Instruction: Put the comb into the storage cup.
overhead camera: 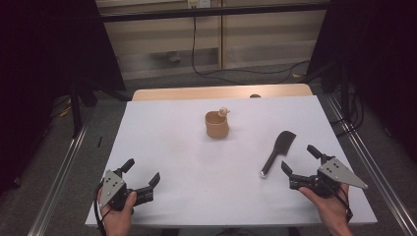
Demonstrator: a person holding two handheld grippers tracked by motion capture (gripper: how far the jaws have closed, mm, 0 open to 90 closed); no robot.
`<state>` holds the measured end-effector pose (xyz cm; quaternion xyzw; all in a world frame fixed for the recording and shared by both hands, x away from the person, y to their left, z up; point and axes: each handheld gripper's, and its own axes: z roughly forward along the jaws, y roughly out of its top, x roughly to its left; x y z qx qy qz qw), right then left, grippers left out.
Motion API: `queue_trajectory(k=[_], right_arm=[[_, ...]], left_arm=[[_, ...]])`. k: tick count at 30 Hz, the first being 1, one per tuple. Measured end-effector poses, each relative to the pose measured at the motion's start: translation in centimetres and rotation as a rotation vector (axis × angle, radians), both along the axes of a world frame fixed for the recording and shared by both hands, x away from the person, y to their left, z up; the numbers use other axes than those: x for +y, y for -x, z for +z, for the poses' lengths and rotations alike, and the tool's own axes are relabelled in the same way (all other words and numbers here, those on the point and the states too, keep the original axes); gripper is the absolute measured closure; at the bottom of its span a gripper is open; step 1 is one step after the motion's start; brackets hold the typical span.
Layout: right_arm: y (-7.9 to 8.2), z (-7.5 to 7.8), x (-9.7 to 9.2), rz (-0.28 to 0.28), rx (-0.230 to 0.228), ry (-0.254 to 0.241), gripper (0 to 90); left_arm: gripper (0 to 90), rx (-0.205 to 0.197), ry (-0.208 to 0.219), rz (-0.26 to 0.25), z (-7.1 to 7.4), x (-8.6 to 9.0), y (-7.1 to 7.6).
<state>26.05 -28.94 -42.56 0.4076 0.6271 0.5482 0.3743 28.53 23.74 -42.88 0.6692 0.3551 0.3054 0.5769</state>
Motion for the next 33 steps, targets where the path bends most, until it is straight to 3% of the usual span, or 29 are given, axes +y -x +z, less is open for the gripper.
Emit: queue_trajectory(k=[7, 21, 33], right_arm=[[-0.8, 0.1, 0.6, 0.031, 0.004, -0.009, 0.4], [-3.2, 0.8, 2.2, 0.042, -0.022, -0.017, 1.0], [-4.8, 1.2, 2.9, 0.047, -0.014, -0.032, 4.4]], left_arm=[[3.1, 0.006, -0.005, -0.001, -0.1, -0.1, -0.2], [3.0, 0.008, -0.005, -0.005, -0.1, -0.1, -0.3], [3.0, 0.009, -0.015, -0.009, -0.1, -0.2, -0.4]])
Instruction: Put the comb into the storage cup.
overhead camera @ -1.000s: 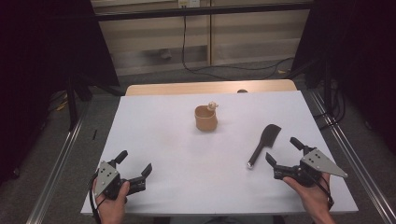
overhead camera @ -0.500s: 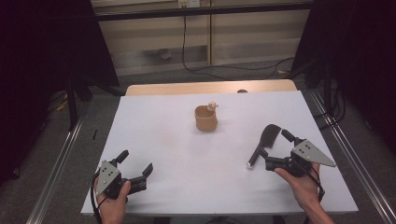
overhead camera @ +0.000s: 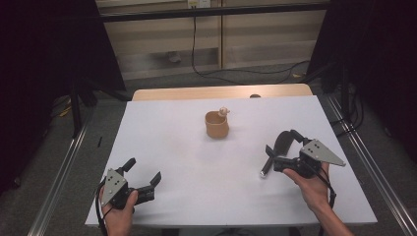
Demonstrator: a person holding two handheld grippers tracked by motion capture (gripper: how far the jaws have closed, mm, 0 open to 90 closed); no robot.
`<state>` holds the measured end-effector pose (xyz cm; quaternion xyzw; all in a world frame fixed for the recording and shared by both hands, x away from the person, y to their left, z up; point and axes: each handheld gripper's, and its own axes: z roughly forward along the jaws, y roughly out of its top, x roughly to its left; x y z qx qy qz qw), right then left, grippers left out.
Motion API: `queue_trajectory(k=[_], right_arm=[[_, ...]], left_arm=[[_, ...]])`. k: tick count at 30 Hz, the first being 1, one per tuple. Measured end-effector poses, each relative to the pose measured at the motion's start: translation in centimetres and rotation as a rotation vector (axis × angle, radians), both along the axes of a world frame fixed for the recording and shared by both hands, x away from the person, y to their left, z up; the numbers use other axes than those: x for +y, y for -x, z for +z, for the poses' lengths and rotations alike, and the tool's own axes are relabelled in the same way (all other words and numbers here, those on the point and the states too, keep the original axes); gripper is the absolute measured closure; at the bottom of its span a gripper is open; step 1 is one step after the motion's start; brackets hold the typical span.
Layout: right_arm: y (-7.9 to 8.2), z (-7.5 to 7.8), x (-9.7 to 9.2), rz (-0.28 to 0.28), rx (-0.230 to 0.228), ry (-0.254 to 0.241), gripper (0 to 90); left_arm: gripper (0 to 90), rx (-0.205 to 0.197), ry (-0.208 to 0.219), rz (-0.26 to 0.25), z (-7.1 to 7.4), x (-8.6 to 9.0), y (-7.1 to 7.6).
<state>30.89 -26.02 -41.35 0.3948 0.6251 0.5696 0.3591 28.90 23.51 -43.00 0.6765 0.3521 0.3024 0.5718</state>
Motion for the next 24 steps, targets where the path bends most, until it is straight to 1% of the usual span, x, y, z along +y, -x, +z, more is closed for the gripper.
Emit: queue_trajectory(k=[2, 4, 7, 10, 13, 15, 17, 20, 23, 24], right_arm=[[-0.3, -0.02, 0.11, -0.008, 0.002, -0.008, 4.0], [-0.48, -0.15, 0.18, -0.008, 0.002, -0.014, 6.0], [-0.57, -0.42, 0.33, -0.001, 0.017, 0.002, 7.1], [-0.62, -0.5, 0.47, 0.006, 0.015, 0.009, 9.1], [-0.66, -0.51, 0.38, 0.007, 0.016, 0.005, 13.4], [-0.67, -0.5, 0.29, 0.004, 0.013, 0.013, 17.9], [-0.67, -0.45, 0.16, 0.016, 0.019, 0.003, 23.9], [-0.69, -0.47, 0.09, 0.03, 0.032, -0.02, 28.4], [-0.74, -0.51, 0.09, 0.042, 0.039, -0.02, 36.6], [-0.73, -0.5, 0.06, 0.034, 0.038, -0.019, 40.2]], left_arm=[[3.0, -0.003, 0.0, -0.001, 0.04, -0.03, -0.01], [3.0, -0.004, 0.0, -0.003, 0.06, 0.0, 0.03], [3.0, -0.004, 0.004, -0.005, 0.06, 0.02, 0.04], [3.0, -0.006, 0.008, -0.007, 0.08, 0.04, 0.06], [3.1, -0.01, 0.006, -0.006, 0.14, 0.1, 0.05], [3.0, -0.009, 0.008, -0.008, 0.14, 0.1, 0.05], [3.0, -0.007, 0.01, -0.008, 0.13, 0.13, 0.01], [3.0, -0.006, 0.01, -0.009, 0.12, 0.11, 0.0], [3.0, -0.006, 0.014, -0.009, 0.12, 0.18, -0.02], [3.1, -0.007, 0.012, -0.009, 0.13, 0.21, -0.01]])
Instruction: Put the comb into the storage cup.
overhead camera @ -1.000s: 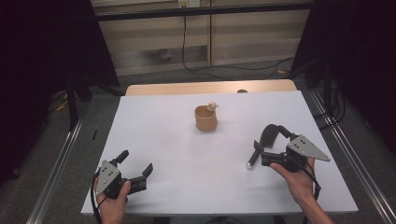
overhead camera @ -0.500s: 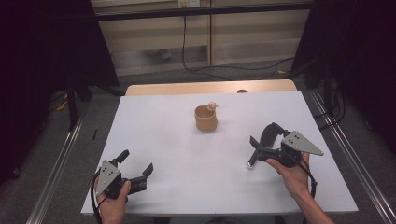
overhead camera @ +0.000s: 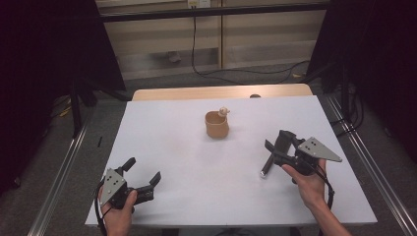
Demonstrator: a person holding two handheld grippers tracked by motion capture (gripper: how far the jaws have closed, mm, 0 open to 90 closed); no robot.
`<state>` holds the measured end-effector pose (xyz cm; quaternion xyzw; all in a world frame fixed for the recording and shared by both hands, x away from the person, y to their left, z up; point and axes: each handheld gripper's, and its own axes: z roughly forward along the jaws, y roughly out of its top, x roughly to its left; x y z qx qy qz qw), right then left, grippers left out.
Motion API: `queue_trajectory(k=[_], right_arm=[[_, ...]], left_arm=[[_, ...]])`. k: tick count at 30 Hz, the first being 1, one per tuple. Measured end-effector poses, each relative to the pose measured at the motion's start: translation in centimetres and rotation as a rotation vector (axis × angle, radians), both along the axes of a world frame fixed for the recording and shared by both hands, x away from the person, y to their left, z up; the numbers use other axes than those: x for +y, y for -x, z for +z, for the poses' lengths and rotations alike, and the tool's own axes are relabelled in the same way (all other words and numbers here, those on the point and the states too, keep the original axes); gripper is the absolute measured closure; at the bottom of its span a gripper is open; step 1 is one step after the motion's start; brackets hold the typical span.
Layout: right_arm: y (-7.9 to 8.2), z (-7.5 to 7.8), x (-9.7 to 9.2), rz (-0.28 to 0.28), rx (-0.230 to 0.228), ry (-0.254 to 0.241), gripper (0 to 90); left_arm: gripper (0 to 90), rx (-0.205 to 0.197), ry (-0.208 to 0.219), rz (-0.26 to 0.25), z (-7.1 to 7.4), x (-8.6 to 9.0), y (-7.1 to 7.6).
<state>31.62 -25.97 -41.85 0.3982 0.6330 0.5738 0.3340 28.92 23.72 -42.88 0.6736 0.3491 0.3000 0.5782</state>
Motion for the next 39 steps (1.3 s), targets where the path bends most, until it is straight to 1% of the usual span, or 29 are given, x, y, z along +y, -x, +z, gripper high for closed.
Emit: queue_trajectory(k=[1, 3, 6, 7, 8, 9, 11, 13, 14, 16, 17, 19, 20, 21, 23, 24, 25, 28, 29, 30, 31, 32, 33, 34, 36, 38, 39], right_arm=[[0.0, 0.0, -0.1, -0.007, -0.005, 0.001, 42.1], [0.0, 0.1, -0.3, -0.001, -0.005, -0.003, 48.4], [0.0, 0.2, -0.4, 0.022, -0.005, -0.005, 60.4], [-0.1, 0.2, -0.4, 0.038, -0.002, -0.015, 62.2], [-0.1, 0.2, -0.5, 0.062, 0.0, -0.005, 64.0], [-0.2, 0.3, -0.4, 0.073, 0.008, 0.009, 65.4], [-0.2, 0.3, -0.4, 0.093, 0.012, 0.008, 71.2], [-0.2, 0.3, -0.4, 0.093, 0.008, 0.018, 77.4], [-0.2, 0.3, -0.4, 0.097, 0.012, 0.014, 80.1], [-0.2, 0.4, -0.4, 0.1, 0.024, 0.024, 85.6], [-0.3, 0.5, -0.4, 0.104, 0.02, 0.027, 87.4], [-0.4, 0.7, -0.3, 0.108, 0.044, 0.048, 90.0], [-0.5, 0.8, -0.3, 0.118, 0.065, 0.058, 90.0], [-0.5, 1.0, -0.3, 0.127, 0.08, 0.059, 90.0], [-0.6, 1.1, -0.3, 0.126, 0.085, 0.064, 90.0], [-0.9, 1.4, -0.3, 0.133, 0.112, 0.062, 90.0], [-1.0, 1.5, -0.3, 0.137, 0.125, 0.063, 90.0], [-1.4, 1.6, -0.1, 0.159, 0.184, 0.055, 90.0], [-1.4, 1.6, -0.1, 0.159, 0.184, 0.055, 90.0], [-1.5, 1.5, 0.0, 0.164, 0.195, 0.063, 90.0], [-1.8, 1.4, 0.1, 0.175, 0.233, 0.083, 90.0], [-2.0, 1.4, 0.1, 0.179, 0.247, 0.091, 90.0], [-2.0, 1.4, 0.1, 0.179, 0.247, 0.091, 90.0], [-2.2, 1.5, 0.3, 0.188, 0.28, 0.108, 90.0], [-2.5, 1.6, 0.3, 0.181, 0.316, 0.122, 90.0], [-2.8, 1.7, 0.4, 0.18, 0.339, 0.119, 90.0], [-2.9, 1.7, 0.4, 0.176, 0.358, 0.116, 90.0]], left_arm=[[3.0, 0.001, 0.001, 0.0, 0.0, 0.0, 0.0], [3.0, -0.001, 0.0, 0.001, 0.0, 0.0, 0.0], [3.0, 0.001, -0.004, 0.0, 0.0, 0.0, 0.0], [3.0, 0.002, -0.003, -0.001, 0.0, 0.0, 0.0], [3.0, 0.001, -0.001, 0.0, 0.0, 0.0, 0.0], [3.0, 0.001, 0.003, 0.0, 0.0, 0.0, 0.0], [3.0, -0.001, 0.003, 0.003, 0.0, 0.0, 0.0], [3.1, 0.001, 0.004, 0.0, 0.0, 0.0, 0.0], [3.1, 0.0, 0.004, 0.002, 0.0, 0.1, 0.0], [3.1, 0.0, 0.004, 0.002, 0.0, 0.0, -0.1], [3.0, 0.0, 0.004, 0.002, 0.0, 0.0, -0.1], [3.0, -0.001, 0.002, 0.002, 0.0, 0.0, -0.1], [3.1, -0.001, 0.002, 0.002, 0.0, 0.0, -0.1], [3.1, -0.003, -0.003, 0.004, 0.1, 0.0, 0.0], [3.1, -0.001, 0.001, 0.004, 0.0, 0.0, 0.0], [3.1, -0.002, 0.001, -0.001, 0.0, -0.1, 0.0], [3.1, -0.002, 0.001, -0.001, 0.0, -0.1, 0.0], [3.1, -0.001, -0.002, 0.001, 0.0, 0.0, 0.0], [3.1, -0.001, -0.002, 0.001, 0.0, 0.0, 0.0], [3.1, 0.0, -0.003, 0.0, 0.0, 0.0, -0.1], [3.1, 0.0, -0.007, 0.0, 0.0, 0.0, -0.1], [3.1, -0.002, -0.011, 0.001, 0.0, 0.0, -0.1], [3.1, -0.002, -0.011, 0.001, 0.0, 0.0, -0.1], [3.1, -0.002, -0.004, 0.001, 0.0, 0.0, -0.1], [3.1, -0.002, -0.003, -0.001, 0.0, 0.0, -0.1], [3.1, -0.002, -0.005, -0.001, 0.0, 0.0, -0.1], [3.1, -0.001, -0.003, -0.002, 0.0, 0.0, -0.1]])
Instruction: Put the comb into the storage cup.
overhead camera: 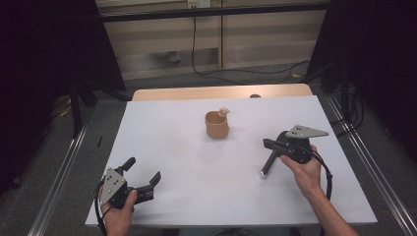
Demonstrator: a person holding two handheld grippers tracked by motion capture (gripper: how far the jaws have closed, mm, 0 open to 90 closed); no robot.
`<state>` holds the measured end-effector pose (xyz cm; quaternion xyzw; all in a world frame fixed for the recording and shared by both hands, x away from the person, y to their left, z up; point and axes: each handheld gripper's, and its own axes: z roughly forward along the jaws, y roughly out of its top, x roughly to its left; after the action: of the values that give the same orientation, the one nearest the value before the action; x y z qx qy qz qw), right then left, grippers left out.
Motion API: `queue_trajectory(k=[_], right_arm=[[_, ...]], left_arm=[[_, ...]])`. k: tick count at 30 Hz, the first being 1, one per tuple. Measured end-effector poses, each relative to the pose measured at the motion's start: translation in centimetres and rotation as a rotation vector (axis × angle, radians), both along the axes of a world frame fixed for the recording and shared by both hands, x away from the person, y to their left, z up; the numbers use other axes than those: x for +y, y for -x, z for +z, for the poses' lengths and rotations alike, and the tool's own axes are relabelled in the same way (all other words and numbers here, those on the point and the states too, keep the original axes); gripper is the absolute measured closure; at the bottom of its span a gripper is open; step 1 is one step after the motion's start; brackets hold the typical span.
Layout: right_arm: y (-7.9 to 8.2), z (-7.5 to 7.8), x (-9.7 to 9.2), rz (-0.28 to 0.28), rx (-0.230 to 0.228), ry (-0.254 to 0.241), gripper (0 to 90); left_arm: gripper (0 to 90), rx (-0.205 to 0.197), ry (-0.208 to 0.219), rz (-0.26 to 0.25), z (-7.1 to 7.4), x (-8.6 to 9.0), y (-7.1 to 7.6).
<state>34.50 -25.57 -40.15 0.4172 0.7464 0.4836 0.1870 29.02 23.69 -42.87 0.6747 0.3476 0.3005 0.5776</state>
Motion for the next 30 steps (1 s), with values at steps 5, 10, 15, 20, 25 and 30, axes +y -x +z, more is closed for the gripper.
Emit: queue_trajectory(k=[5, 10, 15, 20, 25, 30], right_arm=[[-0.7, 0.5, 0.1, 0.008, 0.06, 0.014, 90.0], [-1.2, 0.5, 0.6, 0.026, 0.118, 0.024, 90.0], [-1.4, -0.9, 1.2, 0.048, 0.184, 0.054, 90.0], [-1.6, -1.1, 1.0, 0.059, 0.242, 0.078, 90.0], [-1.7, -1.5, 0.8, 0.039, 0.314, 0.094, 90.0], [-1.7, -1.8, 1.0, 0.063, 0.358, 0.115, 90.0]], left_arm=[[3.1, -0.003, -0.006, 0.001, 0.0, 0.0, -0.1], [3.1, -0.003, -0.002, -0.001, 0.0, 0.0, 0.0], [3.1, 0.001, 0.004, -0.002, 0.0, 0.0, 0.0], [3.0, 0.001, -0.002, 0.0, 0.0, 0.1, -0.1], [3.1, -0.002, -0.002, -0.005, 0.0, 0.0, 0.0], [3.1, 0.0, -0.005, -0.003, 0.0, 0.1, 0.0]])
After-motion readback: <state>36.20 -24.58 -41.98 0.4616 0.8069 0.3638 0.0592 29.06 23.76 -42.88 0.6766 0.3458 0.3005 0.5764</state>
